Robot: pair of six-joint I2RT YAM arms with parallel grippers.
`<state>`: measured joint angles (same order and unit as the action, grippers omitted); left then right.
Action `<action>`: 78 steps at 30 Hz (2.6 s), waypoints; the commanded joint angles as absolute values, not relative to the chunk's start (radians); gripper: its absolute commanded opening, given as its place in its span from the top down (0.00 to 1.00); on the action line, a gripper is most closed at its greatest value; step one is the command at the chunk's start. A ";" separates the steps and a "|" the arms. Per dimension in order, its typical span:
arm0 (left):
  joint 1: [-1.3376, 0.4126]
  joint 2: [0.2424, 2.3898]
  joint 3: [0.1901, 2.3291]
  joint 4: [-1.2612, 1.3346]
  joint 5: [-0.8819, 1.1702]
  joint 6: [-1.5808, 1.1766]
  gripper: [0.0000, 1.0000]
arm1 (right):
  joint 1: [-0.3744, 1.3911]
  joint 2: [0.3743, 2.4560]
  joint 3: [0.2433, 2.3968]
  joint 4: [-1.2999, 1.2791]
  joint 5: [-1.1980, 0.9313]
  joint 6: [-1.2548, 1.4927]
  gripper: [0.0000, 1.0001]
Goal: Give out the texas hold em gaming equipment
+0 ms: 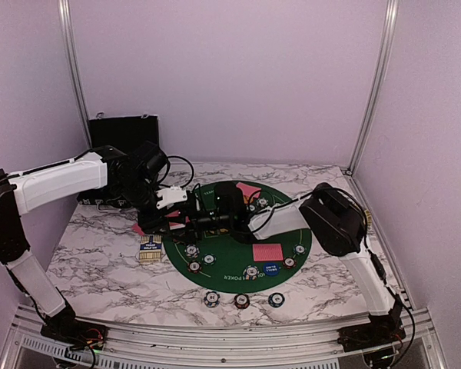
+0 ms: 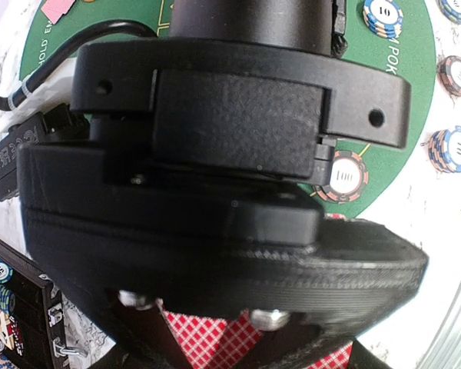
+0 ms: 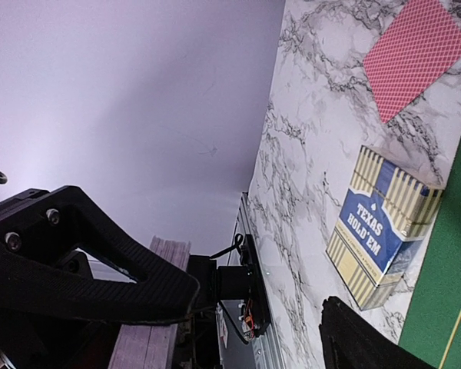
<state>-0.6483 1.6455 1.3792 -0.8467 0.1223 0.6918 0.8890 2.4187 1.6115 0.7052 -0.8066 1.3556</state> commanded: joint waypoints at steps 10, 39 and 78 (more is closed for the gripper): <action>-0.652 1.624 1.410 -0.857 0.117 0.701 1.00 | 0.838 2.303 1.523 0.577 -0.790 1.226 0.29; -0.652 1.647 1.400 -0.857 0.077 0.714 1.00 | 0.818 2.152 1.396 0.544 -0.803 1.167 0.43; -0.652 1.640 1.405 -0.859 0.088 0.708 1.00 | 0.810 2.219 1.394 0.593 -0.783 1.213 0.51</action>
<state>-0.6544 1.6512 1.3796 -0.8585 0.0853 0.7063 0.8230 2.2478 1.4288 0.6147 -0.7959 1.2388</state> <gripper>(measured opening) 0.635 0.510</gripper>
